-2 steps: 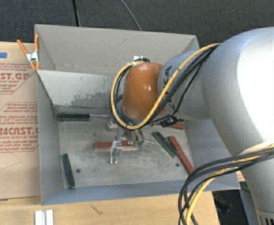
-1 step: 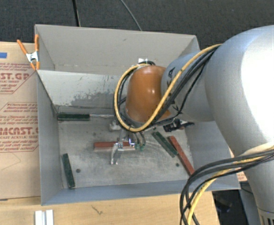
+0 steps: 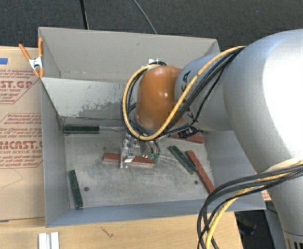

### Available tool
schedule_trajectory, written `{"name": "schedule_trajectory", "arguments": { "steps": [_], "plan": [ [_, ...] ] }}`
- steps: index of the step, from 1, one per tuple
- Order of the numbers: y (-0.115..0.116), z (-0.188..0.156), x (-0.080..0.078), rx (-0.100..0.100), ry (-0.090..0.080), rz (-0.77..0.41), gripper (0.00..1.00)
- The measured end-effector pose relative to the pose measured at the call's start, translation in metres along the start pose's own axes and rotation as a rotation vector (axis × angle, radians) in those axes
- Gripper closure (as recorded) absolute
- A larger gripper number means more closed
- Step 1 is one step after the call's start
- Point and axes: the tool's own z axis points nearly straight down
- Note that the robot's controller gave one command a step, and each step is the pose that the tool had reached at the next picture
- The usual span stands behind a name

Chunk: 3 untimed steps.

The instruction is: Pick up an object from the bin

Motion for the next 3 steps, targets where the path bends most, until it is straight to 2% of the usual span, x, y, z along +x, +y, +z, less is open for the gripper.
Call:
{"name": "schedule_trajectory", "arguments": {
  "steps": [2, 3],
  "plan": [
    [0.000, -0.002, 0.001, 0.000, 0.001, 0.001, 1.00],
    [0.000, -0.019, 0.004, 0.001, 0.011, 0.001, 1.00]
  ]
}}
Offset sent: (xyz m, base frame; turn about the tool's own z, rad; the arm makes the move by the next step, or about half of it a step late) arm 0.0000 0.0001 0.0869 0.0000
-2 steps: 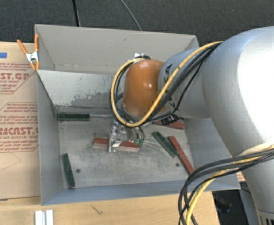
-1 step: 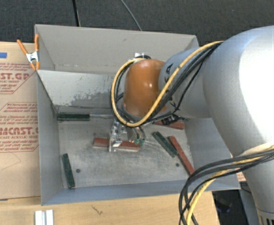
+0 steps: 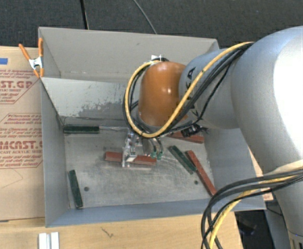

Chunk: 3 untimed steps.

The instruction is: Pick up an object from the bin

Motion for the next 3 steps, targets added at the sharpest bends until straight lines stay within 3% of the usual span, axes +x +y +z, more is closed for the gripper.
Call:
{"name": "schedule_trajectory", "arguments": {
  "steps": [3],
  "plan": [
    [0.001, -0.036, -0.002, -0.002, -0.008, 0.000, 1.00]
  ]
}}
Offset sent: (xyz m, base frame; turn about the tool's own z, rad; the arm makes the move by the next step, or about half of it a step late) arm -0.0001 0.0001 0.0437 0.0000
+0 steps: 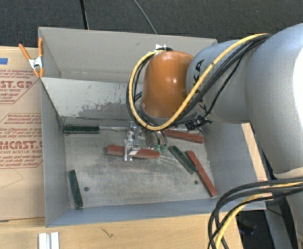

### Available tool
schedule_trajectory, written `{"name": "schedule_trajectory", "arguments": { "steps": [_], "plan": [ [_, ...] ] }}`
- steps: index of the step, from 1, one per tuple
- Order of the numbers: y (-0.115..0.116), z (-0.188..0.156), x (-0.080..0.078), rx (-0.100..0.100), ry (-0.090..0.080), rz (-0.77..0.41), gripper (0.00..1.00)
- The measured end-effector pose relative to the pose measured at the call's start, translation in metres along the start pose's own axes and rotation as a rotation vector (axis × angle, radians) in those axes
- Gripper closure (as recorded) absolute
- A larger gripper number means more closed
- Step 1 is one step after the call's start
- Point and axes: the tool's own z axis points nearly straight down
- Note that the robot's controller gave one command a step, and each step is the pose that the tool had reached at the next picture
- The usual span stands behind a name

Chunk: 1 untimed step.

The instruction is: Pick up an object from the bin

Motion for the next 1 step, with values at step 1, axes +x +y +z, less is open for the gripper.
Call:
{"name": "schedule_trajectory", "arguments": {
  "steps": [1],
  "plan": [
    [-0.0002, -0.0081, 0.0012, 0.001, 0.006, 0.000, 1.00]
  ]
}}
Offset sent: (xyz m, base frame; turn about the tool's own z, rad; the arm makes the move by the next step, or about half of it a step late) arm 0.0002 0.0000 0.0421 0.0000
